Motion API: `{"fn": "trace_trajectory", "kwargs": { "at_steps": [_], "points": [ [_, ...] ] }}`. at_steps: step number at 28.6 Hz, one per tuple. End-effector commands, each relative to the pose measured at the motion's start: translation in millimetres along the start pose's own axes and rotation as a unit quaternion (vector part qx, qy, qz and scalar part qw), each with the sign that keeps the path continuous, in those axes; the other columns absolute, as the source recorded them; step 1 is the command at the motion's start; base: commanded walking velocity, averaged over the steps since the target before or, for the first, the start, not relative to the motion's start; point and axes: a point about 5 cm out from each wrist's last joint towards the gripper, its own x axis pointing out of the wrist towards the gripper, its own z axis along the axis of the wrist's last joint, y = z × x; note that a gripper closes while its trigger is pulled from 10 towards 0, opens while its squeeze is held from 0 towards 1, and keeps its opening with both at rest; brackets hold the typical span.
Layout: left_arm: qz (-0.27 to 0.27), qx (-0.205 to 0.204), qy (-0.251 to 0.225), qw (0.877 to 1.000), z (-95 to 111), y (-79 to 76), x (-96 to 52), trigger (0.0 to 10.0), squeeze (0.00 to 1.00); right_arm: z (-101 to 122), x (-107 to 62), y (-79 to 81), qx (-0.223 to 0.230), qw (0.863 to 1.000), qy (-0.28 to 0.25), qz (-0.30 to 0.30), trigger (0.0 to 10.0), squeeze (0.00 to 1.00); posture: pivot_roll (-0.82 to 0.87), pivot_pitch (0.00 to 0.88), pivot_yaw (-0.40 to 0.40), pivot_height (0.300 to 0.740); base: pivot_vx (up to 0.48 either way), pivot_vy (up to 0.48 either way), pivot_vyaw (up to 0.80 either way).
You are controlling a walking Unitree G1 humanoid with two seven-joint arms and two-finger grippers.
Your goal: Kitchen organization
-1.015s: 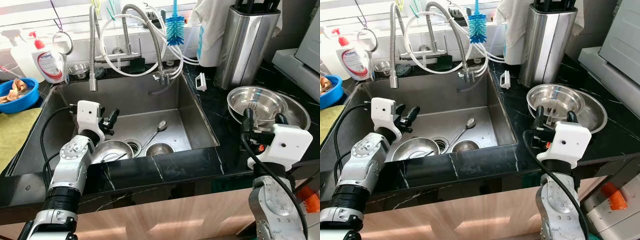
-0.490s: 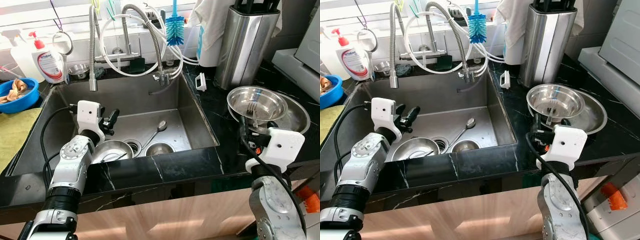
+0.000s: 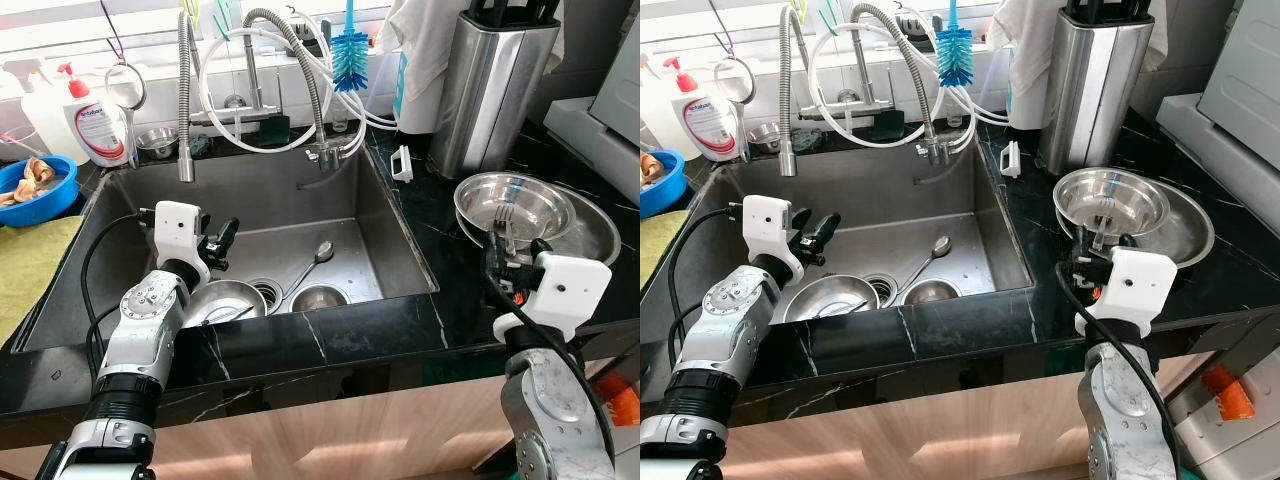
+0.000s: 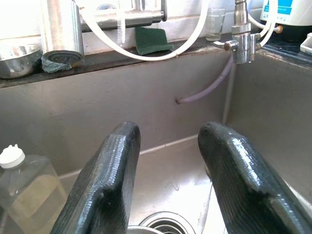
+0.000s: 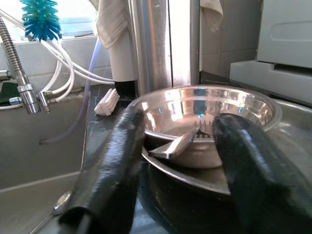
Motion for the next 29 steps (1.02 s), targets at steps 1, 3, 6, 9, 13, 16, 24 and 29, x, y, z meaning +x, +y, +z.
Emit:
{"fn": "trace_trajectory", "kwargs": {
  "at_steps": [1, 3, 6, 9, 13, 16, 24, 29],
  "points": [
    [0.001, 0.009, 0.000, 1.000, -1, 0.9, -1.5, 10.0, 0.00, -2, 1.2, -0.7, 0.001, 1.000, 0.007, 0.000, 0.0, 0.00, -0.08, 0.000, 0.051, 0.740, 0.000, 0.000, 0.00],
    [0.002, 0.009, 0.000, 1.000, -1, 1.0, -1.4, 10.0, 0.00, -2, 1.4, -0.8, 0.000, 1.000, 0.007, -0.001, 0.0, 0.00, -0.08, 0.000, 0.051, 0.740, 0.000, 0.000, 0.00],
    [0.002, 0.009, 0.000, 1.000, 0, 1.2, -1.3, 10.0, 0.00, 0, 3.1, -2.6, -0.004, 1.000, 0.004, -0.004, 0.0, 0.00, -0.08, 0.000, 0.052, 0.740, 0.000, 0.000, 0.00],
    [0.002, 0.008, -0.001, 1.000, 0, 1.3, -1.1, 10.0, 0.00, 3, 4.4, -3.5, -0.003, 1.000, -0.002, -0.006, 0.0, 0.00, -0.08, 0.000, 0.052, 0.740, 0.000, 0.000, 0.00],
    [0.001, 0.007, -0.002, 1.000, 0, 0.3, -0.6, 10.0, 0.00, 6, 6.0, -0.1, -0.010, 1.000, -0.008, 0.001, 0.0, 0.00, -0.08, 0.000, 0.052, 0.740, 0.000, 0.000, 0.00],
    [0.002, 0.007, -0.003, 1.000, 1, 1.1, -0.4, 10.0, 0.00, 11, 7.5, 1.8, -0.009, 1.000, -0.015, 0.004, 0.0, 0.00, -0.08, 0.000, 0.052, 0.740, 0.000, 0.000, 0.00],
    [0.003, 0.006, -0.003, 1.000, 1, 1.3, -0.4, 10.0, 0.00, 15, 9.0, 2.7, -0.007, 1.000, -0.022, 0.006, 0.0, 0.00, -0.08, 0.000, 0.051, 0.740, 0.000, 0.000, 0.00],
    [0.002, 0.005, -0.003, 1.000, 1, 1.0, -0.5, 10.0, 0.00, 17, 9.9, 2.3, -0.008, 1.000, -0.025, 0.005, 0.0, 0.00, -0.08, 0.000, 0.052, 0.740, 0.000, 0.000, 0.00]
  ]
}}
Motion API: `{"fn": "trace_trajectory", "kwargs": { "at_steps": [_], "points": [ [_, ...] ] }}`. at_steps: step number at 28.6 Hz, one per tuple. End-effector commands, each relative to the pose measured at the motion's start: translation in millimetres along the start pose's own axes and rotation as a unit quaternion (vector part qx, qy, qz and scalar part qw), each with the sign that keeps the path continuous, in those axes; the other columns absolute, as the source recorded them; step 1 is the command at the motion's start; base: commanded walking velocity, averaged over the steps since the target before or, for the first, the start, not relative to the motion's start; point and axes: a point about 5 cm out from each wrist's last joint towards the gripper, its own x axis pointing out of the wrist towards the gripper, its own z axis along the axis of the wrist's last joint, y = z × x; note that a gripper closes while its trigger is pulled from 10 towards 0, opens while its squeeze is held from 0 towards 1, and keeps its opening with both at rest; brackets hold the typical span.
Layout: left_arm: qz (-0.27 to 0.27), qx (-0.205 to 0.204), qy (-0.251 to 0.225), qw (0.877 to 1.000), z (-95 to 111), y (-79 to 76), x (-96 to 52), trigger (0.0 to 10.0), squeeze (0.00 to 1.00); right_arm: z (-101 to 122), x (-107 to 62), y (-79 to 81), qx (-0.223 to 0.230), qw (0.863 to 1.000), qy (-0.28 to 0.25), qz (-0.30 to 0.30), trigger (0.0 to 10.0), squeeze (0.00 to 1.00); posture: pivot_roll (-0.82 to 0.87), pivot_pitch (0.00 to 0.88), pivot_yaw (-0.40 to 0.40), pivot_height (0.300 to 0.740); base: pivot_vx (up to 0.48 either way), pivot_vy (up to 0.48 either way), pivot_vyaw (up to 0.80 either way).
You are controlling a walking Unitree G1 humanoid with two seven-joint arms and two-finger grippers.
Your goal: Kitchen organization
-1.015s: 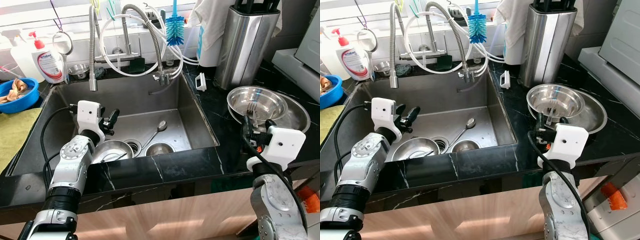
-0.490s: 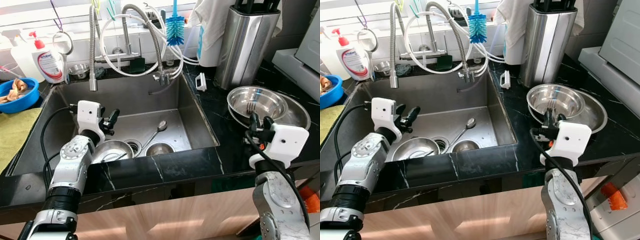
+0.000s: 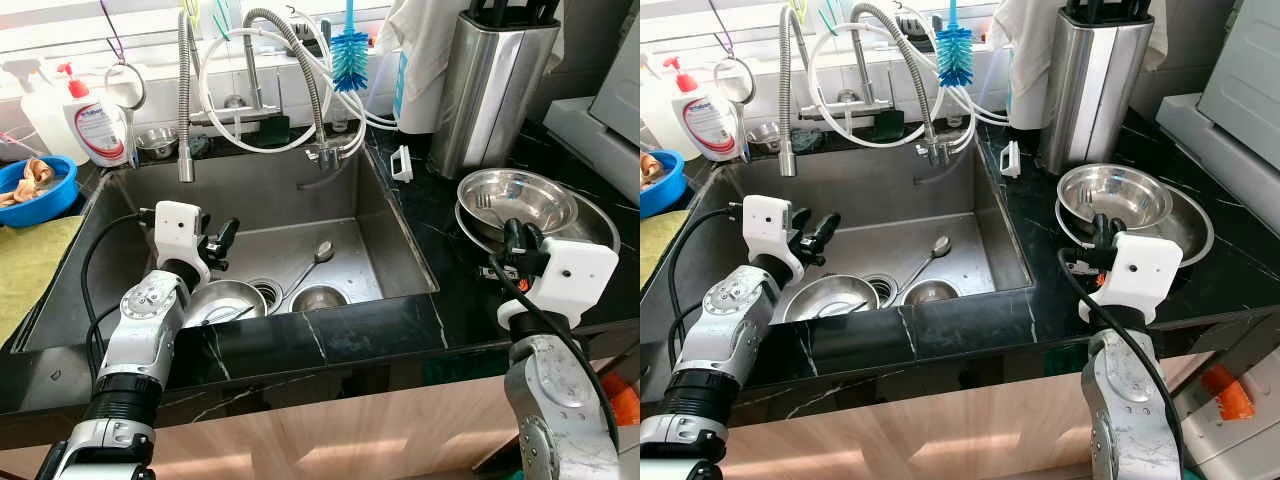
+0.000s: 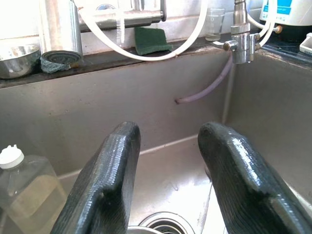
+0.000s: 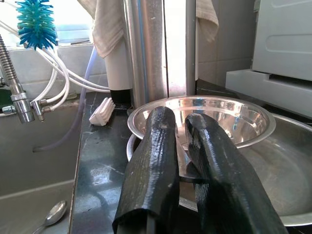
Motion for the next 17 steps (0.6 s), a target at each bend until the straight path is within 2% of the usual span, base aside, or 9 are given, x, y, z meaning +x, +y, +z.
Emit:
{"fn": "trace_trajectory", "kwargs": {
  "at_steps": [1, 4, 5, 6, 7, 13, 16, 17],
  "points": [
    [0.003, 0.006, -0.003, 1.000, 1, 1.1, -0.5, 10.0, 0.00, 10, 2.1, 3.3, -0.001, 1.000, -0.016, 0.009, 0.0, 0.00, -0.08, 0.000, 0.052, 0.740, 0.000, 0.000, 0.00],
    [0.003, 0.006, -0.004, 1.000, 1, 1.2, -0.5, 10.0, 0.00, 13, 3.4, 4.1, 0.002, 1.000, -0.023, 0.011, 0.0, 0.00, -0.08, 0.000, 0.051, 0.740, 0.000, 0.000, 0.00],
    [0.004, 0.006, -0.005, 1.000, 2, 1.5, -0.4, 10.0, 0.00, 20, 5.6, 5.9, 0.003, 0.999, -0.033, 0.016, 3.3, 0.00, -0.08, 0.000, 0.052, 0.740, 0.000, 0.000, 0.00],
    [0.004, 0.006, -0.005, 1.000, 2, 1.6, -0.4, 10.0, 0.00, 23, 6.6, 6.6, 0.003, 0.999, -0.038, 0.017, 8.5, 0.00, -0.08, 0.000, 0.052, 0.740, 0.000, 0.000, 0.00],
    [0.004, 0.006, -0.005, 1.000, 2, 1.7, -0.4, 10.0, 0.00, 27, 7.9, 7.5, 0.003, 0.999, -0.046, 0.018, 10.0, 0.00, -0.08, 0.000, 0.051, 0.740, 0.000, 0.000, 0.00],
    [0.005, 0.004, -0.004, 1.000, 1, 2.0, -0.7, 10.0, 0.00, 54, 11.9, 16.3, -0.005, 0.995, -0.090, 0.040, 10.0, 0.00, -0.08, 0.000, 0.052, 0.740, 0.000, 0.000, 0.00],
    [0.004, 0.004, -0.004, 1.000, 1, 2.0, -0.7, 10.0, 0.00, 57, 12.3, 17.6, -0.005, 0.995, -0.094, 0.042, 10.0, 0.00, -0.08, 0.000, 0.052, 0.740, 0.000, 0.000, 0.00],
    [0.004, 0.003, -0.004, 1.000, 1, 1.8, -0.4, 10.0, 0.00, 70, 13.5, 25.2, -0.003, 0.992, -0.115, 0.059, 10.0, 0.00, -0.08, 0.000, 0.053, 0.740, 0.000, 0.000, 0.00]
  ]
}}
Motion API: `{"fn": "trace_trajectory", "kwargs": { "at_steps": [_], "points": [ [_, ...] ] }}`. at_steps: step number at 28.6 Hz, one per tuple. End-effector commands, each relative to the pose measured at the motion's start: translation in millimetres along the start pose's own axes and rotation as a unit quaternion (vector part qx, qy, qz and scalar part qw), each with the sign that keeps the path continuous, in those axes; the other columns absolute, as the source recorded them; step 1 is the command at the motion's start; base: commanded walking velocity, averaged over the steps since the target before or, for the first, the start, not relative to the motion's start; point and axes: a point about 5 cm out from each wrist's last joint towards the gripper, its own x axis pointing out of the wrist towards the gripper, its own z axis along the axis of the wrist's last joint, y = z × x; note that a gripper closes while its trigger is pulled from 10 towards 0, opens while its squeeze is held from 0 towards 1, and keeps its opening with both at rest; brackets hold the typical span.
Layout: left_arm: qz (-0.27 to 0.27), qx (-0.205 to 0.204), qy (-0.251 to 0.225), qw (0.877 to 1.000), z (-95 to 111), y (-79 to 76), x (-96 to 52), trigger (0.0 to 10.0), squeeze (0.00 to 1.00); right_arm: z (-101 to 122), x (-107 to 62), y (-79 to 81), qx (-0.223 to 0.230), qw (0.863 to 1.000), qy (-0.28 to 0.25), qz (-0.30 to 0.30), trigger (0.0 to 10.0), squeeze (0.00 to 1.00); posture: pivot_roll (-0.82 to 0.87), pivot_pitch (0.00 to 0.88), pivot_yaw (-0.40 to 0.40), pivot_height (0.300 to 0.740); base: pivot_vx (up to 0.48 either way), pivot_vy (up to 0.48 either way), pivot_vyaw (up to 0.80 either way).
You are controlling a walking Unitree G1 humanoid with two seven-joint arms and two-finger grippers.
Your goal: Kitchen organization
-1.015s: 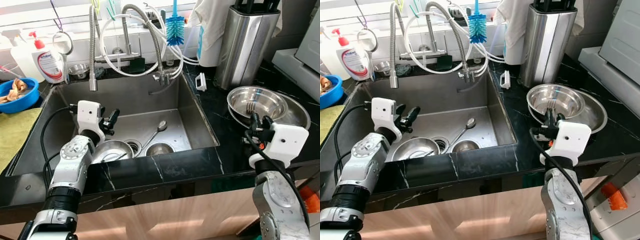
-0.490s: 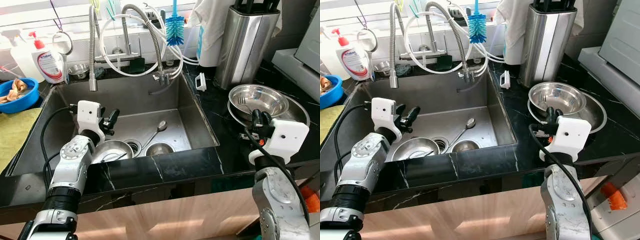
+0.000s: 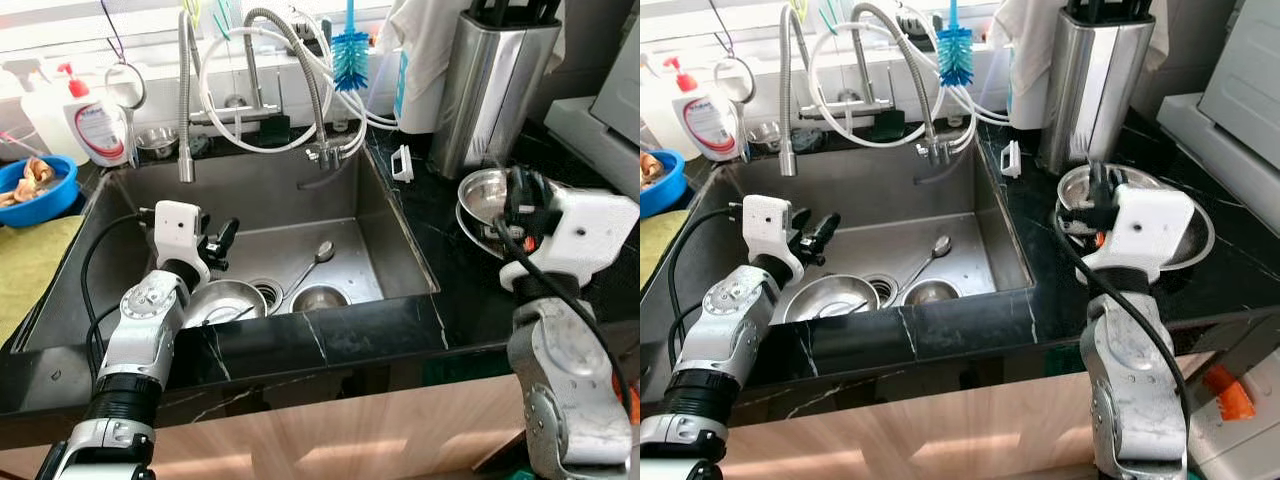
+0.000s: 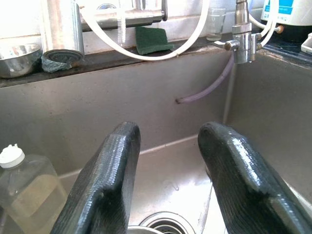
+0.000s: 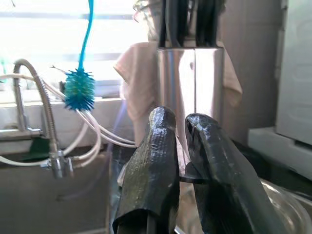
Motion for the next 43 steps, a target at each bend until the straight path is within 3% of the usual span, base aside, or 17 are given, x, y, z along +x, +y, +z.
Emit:
{"fn": "trace_trajectory", "kwargs": {
  "at_steps": [1, 3, 5, 8, 9, 12, 14, 20, 21, 23, 25, 26, 37, 38, 39, 43],
  "points": [
    [0.004, 0.002, -0.004, 1.000, 1, 0.9, 0.0, 10.0, 0.00, 24, 4.9, 13.5, 0.011, 0.998, -0.042, 0.034, 10.0, 0.00, -0.08, 0.000, 0.053, 0.740, 0.000, 0.000, 0.00],
    [0.003, -0.002, -0.005, 1.000, 1, -0.4, 0.6, 10.0, 0.00, 31, 6.4, 23.9, 0.046, 0.995, -0.056, 0.072, 10.0, 0.00, -0.09, 0.000, 0.052, 0.740, 0.000, 0.000, 0.00],
    [0.004, -0.004, -0.006, 1.000, 1, -0.7, 0.7, 10.0, 0.00, 24, 2.3, 32.1, 0.077, 0.989, -0.034, 0.125, 10.0, 0.00, -0.08, 0.000, 0.051, 0.740, 0.000, 0.000, 0.00],
    [0.005, -0.007, -0.006, 1.000, 1, -0.9, 0.6, 10.0, 0.00, 18, -9.5, 42.6, 0.139, 0.968, -0.009, 0.209, 10.0, 0.00, -0.09, 0.000, 0.052, 0.740, 0.000, 0.000, 0.00],
    [0.005, -0.007, -0.006, 1.000, 1, -0.9, 0.6, 10.0, 0.00, 18, -9.5, 42.6, 0.139, 0.968, -0.009, 0.209, 10.0, 0.00, -0.09, 0.000, 0.052, 0.740, 0.000, 0.000, 0.00],
    [0.007, -0.009, -0.006, 1.000, 1, 1.0, -0.2, 10.0, 0.00, 14, -24.0, 45.1, 0.190, 0.939, 0.010, 0.286, 10.0, 0.00, -0.08, 0.000, 0.047, 0.740, 0.000, 0.000, 0.00],
    [0.009, -0.009, -0.007, 1.000, 1, 1.9, -0.3, 10.0, 0.00, 13, -26.6, 44.8, 0.213, 0.929, 0.019, 0.302, 10.0, 0.00, -0.08, 0.000, 0.047, 0.740, 0.000, 0.000, 0.00],
    [0.011, -0.017, -0.012, 1.000, 4, 4.5, -0.7, 10.0, 0.00, 6, -37.9, 28.1, 0.281, 0.902, 0.022, 0.327, 10.0, 0.00, -0.08, 0.000, 0.050, 0.740, 0.000, 0.000, 0.00],
    [0.016, -0.026, -0.015, 0.999, 5, 6.8, -0.4, 10.0, 0.00, 3, -42.8, 18.6, 0.326, 0.886, 0.021, 0.329, 10.0, 0.00, -0.08, 0.000, 0.050, 0.740, 0.000, 0.000, 0.00],
    [0.019, -0.033, -0.017, 0.999, 6, 8.6, -0.1, 10.0, 0.00, 1, -47.6, 11.3, 0.357, 0.873, 0.019, 0.331, 10.0, 0.00, -0.08, 0.000, 0.049, 0.740, 0.000, 0.000, 0.00],
    [0.027, -0.056, -0.021, 0.998, 8, 11.3, 0.3, 10.0, 0.00, -2, -57.0, 2.5, 0.415, 0.845, 0.015, 0.338, 10.0, 0.00, -0.08, 0.000, 0.049, 0.740, 0.000, 0.000, 0.00],
    [0.027, -0.065, -0.022, 0.997, 8, 11.6, 0.5, 10.0, 0.00, -4, -60.2, -0.3, 0.424, 0.840, 0.014, 0.339, 10.0, 0.00, -0.08, 0.000, 0.049, 0.740, 0.000, 0.000, 0.00],
    [0.026, -0.078, -0.023, 0.996, 8, 11.9, 0.6, 10.0, 0.00, -6, -65.3, -7.6, 0.441, 0.828, 0.015, 0.347, 10.0, 0.00, -0.08, 0.000, 0.049, 0.740, 0.000, 0.000, 0.00],
    [0.006, -0.167, -0.049, 0.985, 22, 13.3, 3.2, 10.0, 0.00, -15, -84.4, -7.0, 0.421, 0.827, 0.038, 0.372, 10.0, 0.00, -0.07, 0.000, 0.050, 0.740, 0.000, 0.000, 0.00],
    [-0.005, -0.203, -0.061, 0.977, 28, 13.1, 4.0, 10.0, 0.00, -18, -90.3, -6.8, 0.413, 0.826, 0.048, 0.380, 10.0, 0.00, -0.07, 0.000, 0.051, 0.740, 0.000, 0.000, 0.00],
    [-0.042, -0.276, -0.099, 0.955, 43, 7.8, 3.9, 10.0, 0.00, -25, -93.7, -9.5, 0.397, 0.836, 0.061, 0.375, 10.0, 0.00, -0.07, 0.000, 0.051, 0.740, 0.000, 0.000, 0.00]
  ]
}}
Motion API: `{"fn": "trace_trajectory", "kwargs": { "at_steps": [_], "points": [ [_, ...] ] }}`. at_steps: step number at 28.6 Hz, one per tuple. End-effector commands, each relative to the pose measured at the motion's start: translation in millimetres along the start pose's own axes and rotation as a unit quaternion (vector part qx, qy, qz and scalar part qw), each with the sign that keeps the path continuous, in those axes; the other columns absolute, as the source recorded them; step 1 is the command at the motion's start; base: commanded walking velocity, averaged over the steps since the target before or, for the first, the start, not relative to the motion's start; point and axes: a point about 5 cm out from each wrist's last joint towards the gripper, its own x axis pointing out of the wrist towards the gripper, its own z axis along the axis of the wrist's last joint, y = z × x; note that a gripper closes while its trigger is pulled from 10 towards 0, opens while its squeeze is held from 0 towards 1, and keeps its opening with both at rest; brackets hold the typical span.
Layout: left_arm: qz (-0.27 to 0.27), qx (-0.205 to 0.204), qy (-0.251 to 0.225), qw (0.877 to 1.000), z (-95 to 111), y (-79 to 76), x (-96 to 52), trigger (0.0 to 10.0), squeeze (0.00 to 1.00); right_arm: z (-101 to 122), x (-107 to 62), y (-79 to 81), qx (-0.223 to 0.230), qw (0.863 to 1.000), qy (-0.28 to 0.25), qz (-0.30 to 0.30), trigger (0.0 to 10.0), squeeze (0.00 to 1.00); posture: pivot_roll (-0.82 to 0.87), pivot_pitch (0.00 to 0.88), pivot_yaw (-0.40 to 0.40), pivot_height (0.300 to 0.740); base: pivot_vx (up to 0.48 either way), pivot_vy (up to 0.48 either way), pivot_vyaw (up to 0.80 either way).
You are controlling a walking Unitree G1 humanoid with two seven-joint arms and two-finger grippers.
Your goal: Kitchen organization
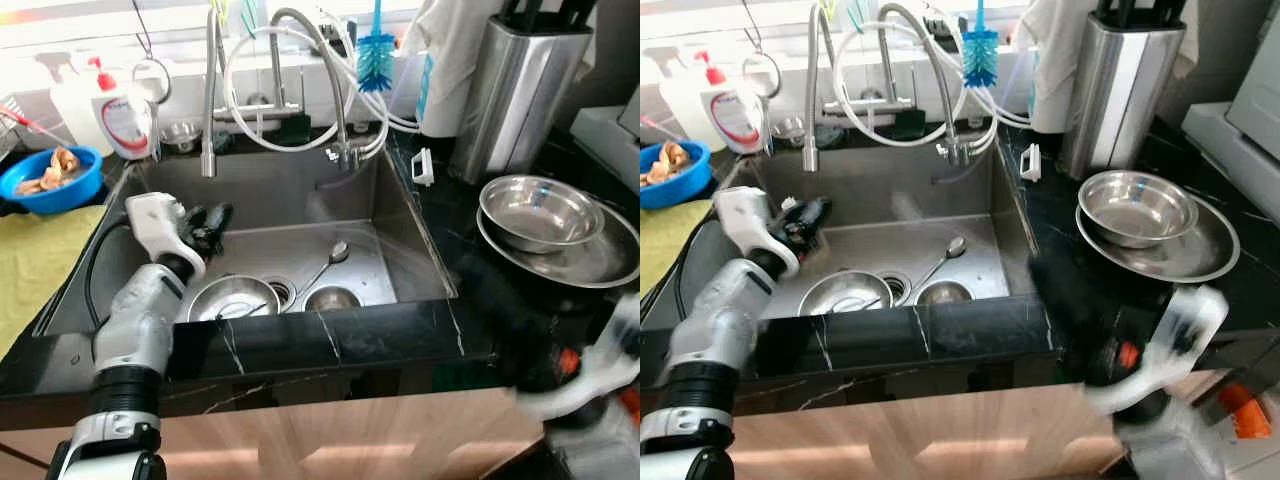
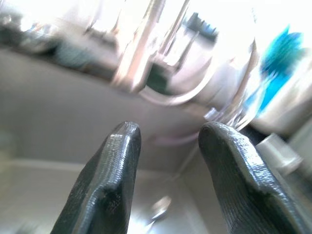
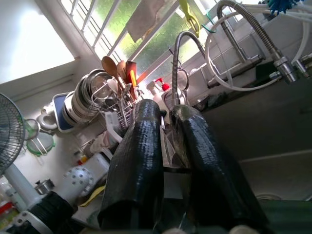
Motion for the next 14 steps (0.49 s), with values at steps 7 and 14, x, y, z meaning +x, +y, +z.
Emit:
{"fn": "trace_trajectory", "kwargs": {
  "at_steps": [7, 14],
  "points": [
    [-0.042, -0.010, 0.008, 0.999, -1, -13.0, -0.7, 10.0, 0.00, 4, 8.5, -15.3, -0.059, 0.997, 0.007, -0.053, 10.0, 0.00, -0.07, 0.000, 0.051, 0.740, 0.000, 0.000, 0.00],
    [-0.087, -0.075, 0.039, 0.993, -3, -18.4, -7.7, 10.0, 0.00, 6, 9.9, -7.6, -0.085, 0.996, 0.017, -0.010, 10.0, 0.00, -0.07, 0.000, 0.050, 0.740, 0.000, 0.000, 0.00]
  ]
}}
